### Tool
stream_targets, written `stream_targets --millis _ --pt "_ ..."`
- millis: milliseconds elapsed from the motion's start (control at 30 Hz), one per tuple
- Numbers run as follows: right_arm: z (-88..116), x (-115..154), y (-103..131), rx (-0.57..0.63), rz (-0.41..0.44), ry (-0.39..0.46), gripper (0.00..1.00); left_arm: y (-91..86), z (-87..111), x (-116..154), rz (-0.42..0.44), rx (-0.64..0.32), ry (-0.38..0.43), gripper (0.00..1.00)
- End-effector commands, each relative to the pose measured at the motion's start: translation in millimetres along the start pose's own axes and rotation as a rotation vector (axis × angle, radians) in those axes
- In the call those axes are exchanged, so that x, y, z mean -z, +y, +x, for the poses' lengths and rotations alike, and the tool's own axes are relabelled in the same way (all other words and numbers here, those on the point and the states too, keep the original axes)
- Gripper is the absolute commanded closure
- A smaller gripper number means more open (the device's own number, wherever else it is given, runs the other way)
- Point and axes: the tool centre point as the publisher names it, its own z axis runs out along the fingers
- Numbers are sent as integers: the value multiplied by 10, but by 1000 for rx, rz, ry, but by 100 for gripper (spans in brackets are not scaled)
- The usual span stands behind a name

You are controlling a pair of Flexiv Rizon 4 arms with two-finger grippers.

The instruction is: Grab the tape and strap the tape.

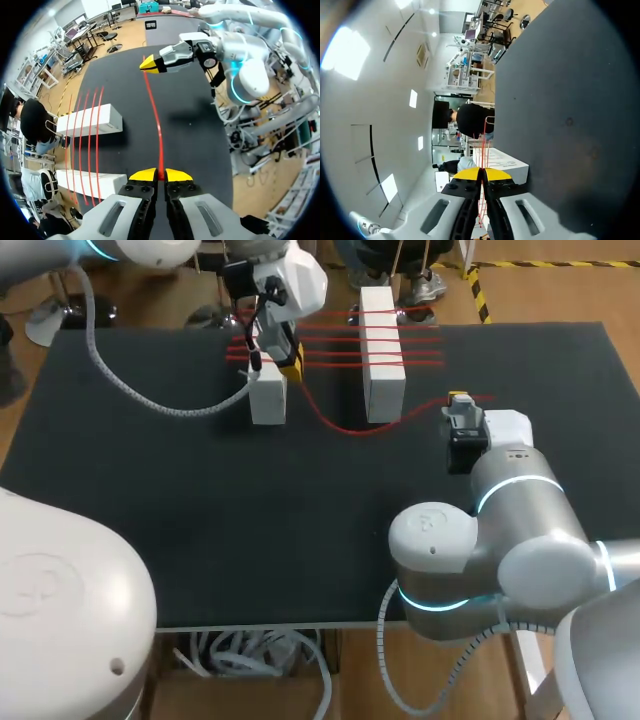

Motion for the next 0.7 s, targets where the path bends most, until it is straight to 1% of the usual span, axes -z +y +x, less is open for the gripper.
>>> stream_targets --millis 33,467,500,533,600,667,700 --pt "23 -1 3 2 0 -5 100 -17 -15 -3 -7 1 3 100" --pt "23 -1 3 2 0 -5 100 -17 -15 -3 -7 1 3 100" --pt "38 5 -18 49 -13 2 100 -17 -15 -3 -7 1 3 100" --pt "77 19 -51 146 -33 36 100 -17 -15 -3 -7 1 3 100" --pt "130 34 -77 257 -76 40 100 -17 -15 -3 -7 1 3 100" --pt "166 60 -103 417 -107 100 100 -17 -15 -3 -7 1 3 100" --pt "185 74 -105 477 -127 131 100 -17 -15 -3 -7 1 3 100"
